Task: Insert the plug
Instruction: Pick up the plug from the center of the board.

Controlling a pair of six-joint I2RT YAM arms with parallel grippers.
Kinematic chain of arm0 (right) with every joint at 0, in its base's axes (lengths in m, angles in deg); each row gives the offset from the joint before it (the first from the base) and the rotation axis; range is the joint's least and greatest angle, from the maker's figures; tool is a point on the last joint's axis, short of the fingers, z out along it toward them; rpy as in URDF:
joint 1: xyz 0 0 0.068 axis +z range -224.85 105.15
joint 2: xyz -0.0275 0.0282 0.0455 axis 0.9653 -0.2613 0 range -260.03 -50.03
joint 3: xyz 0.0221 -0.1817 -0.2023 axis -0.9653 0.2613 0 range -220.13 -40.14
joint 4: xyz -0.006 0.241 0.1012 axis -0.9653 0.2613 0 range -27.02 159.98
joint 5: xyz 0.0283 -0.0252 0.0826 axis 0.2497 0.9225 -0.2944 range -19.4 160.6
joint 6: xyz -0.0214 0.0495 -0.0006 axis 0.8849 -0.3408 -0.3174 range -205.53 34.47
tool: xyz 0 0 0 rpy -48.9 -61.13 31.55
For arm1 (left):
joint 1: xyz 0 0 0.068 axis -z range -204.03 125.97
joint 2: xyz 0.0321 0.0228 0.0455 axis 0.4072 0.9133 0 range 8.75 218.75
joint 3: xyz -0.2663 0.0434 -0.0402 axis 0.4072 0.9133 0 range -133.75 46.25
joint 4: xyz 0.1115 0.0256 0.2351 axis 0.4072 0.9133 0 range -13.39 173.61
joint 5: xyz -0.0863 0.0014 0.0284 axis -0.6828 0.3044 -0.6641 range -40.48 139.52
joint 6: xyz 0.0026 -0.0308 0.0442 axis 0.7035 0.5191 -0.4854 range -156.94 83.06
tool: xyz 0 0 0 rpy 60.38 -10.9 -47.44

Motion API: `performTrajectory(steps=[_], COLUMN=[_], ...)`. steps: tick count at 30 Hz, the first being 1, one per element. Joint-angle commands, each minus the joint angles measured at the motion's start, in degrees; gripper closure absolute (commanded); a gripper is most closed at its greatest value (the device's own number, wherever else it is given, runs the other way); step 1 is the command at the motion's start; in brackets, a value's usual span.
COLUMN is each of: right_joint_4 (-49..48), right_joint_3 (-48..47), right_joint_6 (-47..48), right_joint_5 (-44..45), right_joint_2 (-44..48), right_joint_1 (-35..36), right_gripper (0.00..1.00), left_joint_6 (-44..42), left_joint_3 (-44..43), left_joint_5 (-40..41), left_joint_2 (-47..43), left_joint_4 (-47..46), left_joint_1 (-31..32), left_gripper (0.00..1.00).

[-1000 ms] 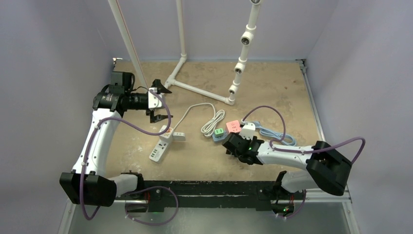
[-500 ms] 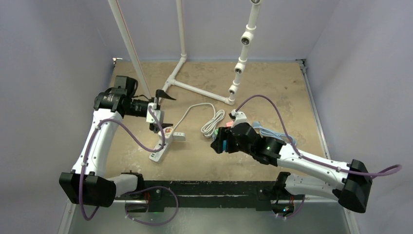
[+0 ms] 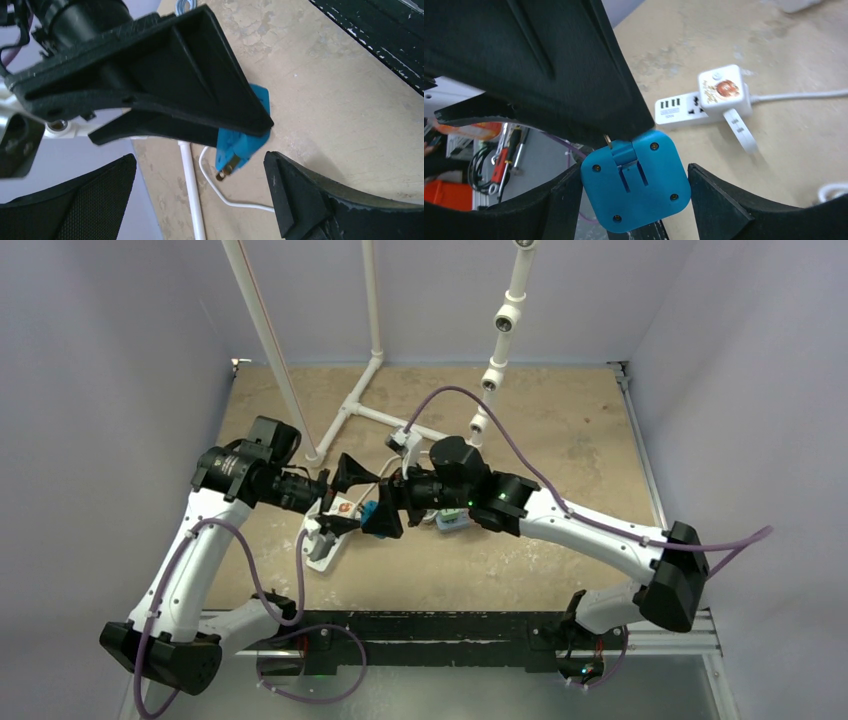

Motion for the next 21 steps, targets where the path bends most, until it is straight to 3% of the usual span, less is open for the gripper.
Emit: performTrajectory(steps=[1, 5, 11, 13, 14, 17, 21], right_joint_4=[-2.99, -5.05, -8.28, -10.93, -12.87, -14.44, -14.44], right_joint_3=[-5.74, -6.07, -4.38, -3.29, -3.34, -3.60, -4.22], right_joint_6=[5.16, 5.09, 2.82, 1.45, 0.27, -0.56, -0.63], right_joint_5=[-10.06, -13.64, -16.90, -18.06, -19.38, -20.61, -21.24], right_joint_2=[-3.23, -3.59, -2.55, -2.11, -2.69, -3.75, -5.13], right_joint_1=[-0.31, -0.62, -2.51, -3.21, -3.72, -3.84, -3.84], right_gripper=[0.59, 0.59, 0.60, 0.60, 0.60, 0.60, 0.59], left_joint_6=[-13.23, -14.85, -19.71, -22.00, -24.53, -26.02, -26.07], left_joint_3=[-0.49, 1.40, 2.87, 3.66, 4.19, 4.09, 3.76], left_joint_5=[0.01, 2.56, 3.39, 2.65, 0.64, -0.20, -1.40], left_joint_2=[-1.85, -3.49, -4.09, -4.64, -5.22, -5.34, -5.25], left_joint_4=[2.90, 2.91, 2.89, 2.91, 2.83, 2.83, 2.83], left_joint_1=[0.30, 0.30, 0.30, 0.30, 0.37, 0.38, 0.31], left_gripper=[0.01, 0.04, 0.34, 0.40, 0.56, 0.82, 0.95])
